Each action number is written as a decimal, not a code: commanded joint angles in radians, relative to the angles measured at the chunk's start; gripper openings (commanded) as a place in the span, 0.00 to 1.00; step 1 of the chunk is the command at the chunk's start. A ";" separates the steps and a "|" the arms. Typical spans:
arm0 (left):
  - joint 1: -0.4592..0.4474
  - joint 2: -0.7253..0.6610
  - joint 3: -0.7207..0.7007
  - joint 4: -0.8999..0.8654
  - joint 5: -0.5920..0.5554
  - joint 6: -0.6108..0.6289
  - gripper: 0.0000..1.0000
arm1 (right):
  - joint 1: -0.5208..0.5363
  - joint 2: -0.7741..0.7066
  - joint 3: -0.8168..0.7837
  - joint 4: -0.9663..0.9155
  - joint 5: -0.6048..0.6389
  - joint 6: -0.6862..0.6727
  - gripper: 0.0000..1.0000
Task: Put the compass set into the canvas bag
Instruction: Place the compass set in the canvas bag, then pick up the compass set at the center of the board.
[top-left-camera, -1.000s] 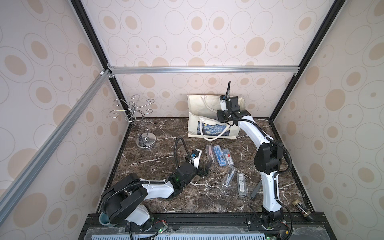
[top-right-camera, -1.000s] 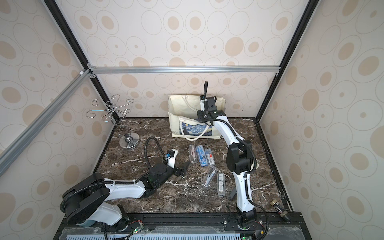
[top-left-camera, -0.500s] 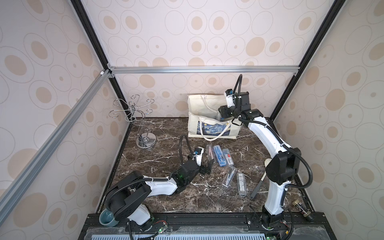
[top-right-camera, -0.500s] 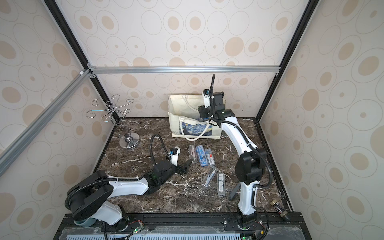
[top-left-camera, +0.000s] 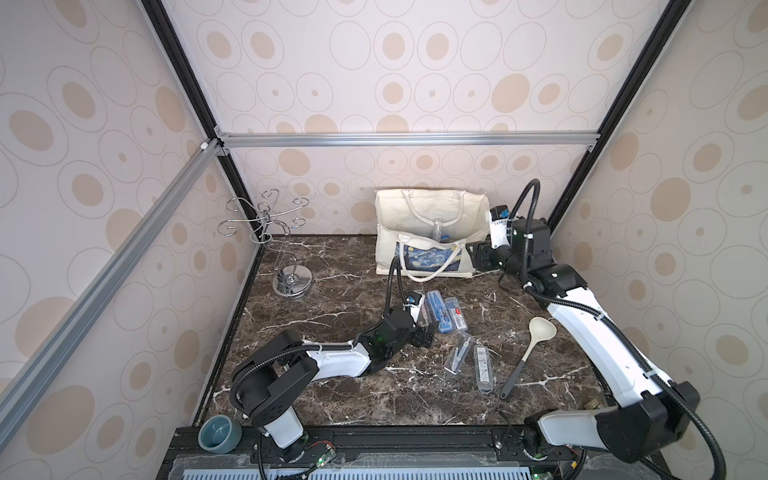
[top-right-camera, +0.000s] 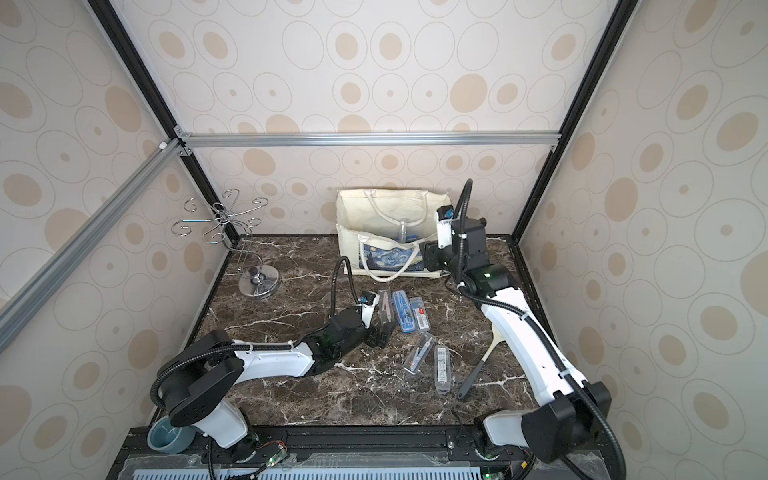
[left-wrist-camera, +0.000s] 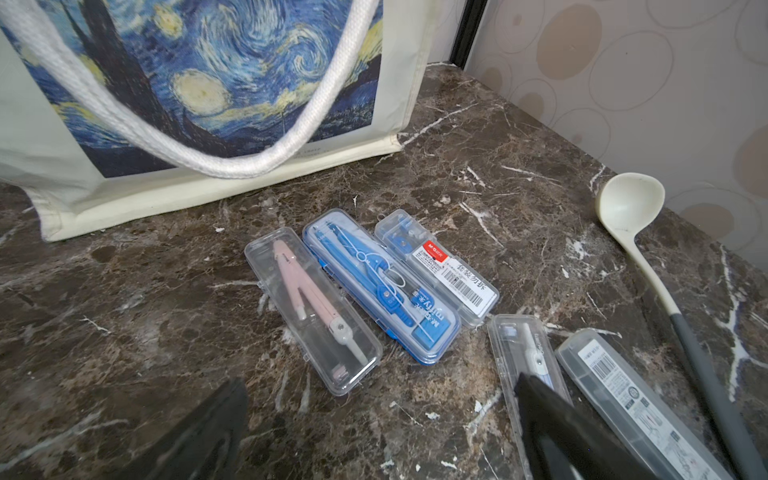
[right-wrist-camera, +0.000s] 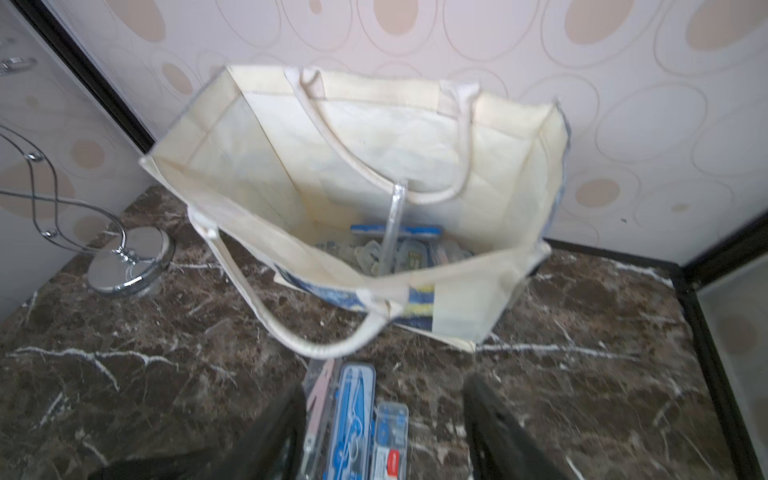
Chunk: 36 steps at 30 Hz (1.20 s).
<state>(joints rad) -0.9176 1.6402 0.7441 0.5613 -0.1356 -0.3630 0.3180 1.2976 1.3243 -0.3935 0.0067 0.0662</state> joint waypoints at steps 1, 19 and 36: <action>-0.008 0.000 -0.010 0.026 0.020 0.030 1.00 | -0.007 -0.088 -0.103 -0.094 0.116 0.064 0.62; -0.010 0.021 -0.036 0.079 0.109 0.052 1.00 | -0.008 -0.174 -0.468 -0.361 0.021 0.406 0.62; -0.010 0.024 -0.060 0.173 0.158 0.081 1.00 | 0.037 -0.124 -0.692 -0.230 -0.071 0.533 0.62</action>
<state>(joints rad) -0.9203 1.6718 0.6830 0.6922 -0.0013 -0.3126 0.3424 1.1538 0.6491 -0.6533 -0.0555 0.5640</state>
